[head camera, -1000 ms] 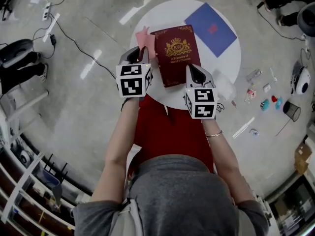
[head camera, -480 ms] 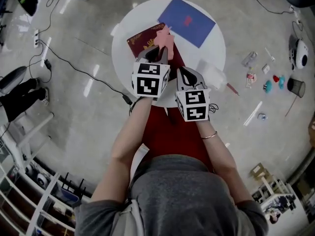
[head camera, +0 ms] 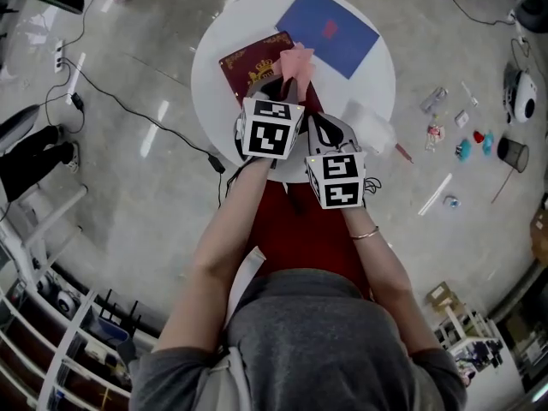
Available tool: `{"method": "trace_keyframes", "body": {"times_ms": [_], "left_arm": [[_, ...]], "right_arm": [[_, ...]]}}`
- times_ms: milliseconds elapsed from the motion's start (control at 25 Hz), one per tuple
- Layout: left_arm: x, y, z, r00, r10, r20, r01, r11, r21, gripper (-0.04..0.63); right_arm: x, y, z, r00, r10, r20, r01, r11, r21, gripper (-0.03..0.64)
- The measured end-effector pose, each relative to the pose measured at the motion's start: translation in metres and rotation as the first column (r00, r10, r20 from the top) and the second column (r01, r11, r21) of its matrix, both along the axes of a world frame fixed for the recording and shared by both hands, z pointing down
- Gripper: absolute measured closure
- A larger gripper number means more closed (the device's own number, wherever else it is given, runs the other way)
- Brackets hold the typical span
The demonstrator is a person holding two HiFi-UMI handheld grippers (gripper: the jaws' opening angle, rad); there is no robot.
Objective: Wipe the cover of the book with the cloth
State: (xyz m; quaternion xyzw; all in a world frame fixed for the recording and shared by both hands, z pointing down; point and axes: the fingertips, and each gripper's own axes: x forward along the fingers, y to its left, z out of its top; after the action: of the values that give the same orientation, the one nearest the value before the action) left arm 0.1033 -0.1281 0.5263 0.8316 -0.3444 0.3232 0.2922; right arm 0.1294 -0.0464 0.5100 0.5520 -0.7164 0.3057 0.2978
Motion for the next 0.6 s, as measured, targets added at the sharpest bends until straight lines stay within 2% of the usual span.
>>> {"method": "trace_keyframes", "body": {"times_ms": [280,600], "left_arm": [[-0.041,0.002,0.002,0.997,-0.069,0.032,0.069,0.998,0.007,0.56],[-0.099,0.011,0.004,0.986,-0.163,0.039,0.163,0.987,-0.005,0.56]], "right_arm": [[-0.011,-0.004,0.007,0.998,-0.059,-0.027,0.058,0.998,-0.016,0.588],[-0.029,-0.003,0.011,0.994,-0.095,-0.06,0.093,0.995,-0.035,0.588]]}}
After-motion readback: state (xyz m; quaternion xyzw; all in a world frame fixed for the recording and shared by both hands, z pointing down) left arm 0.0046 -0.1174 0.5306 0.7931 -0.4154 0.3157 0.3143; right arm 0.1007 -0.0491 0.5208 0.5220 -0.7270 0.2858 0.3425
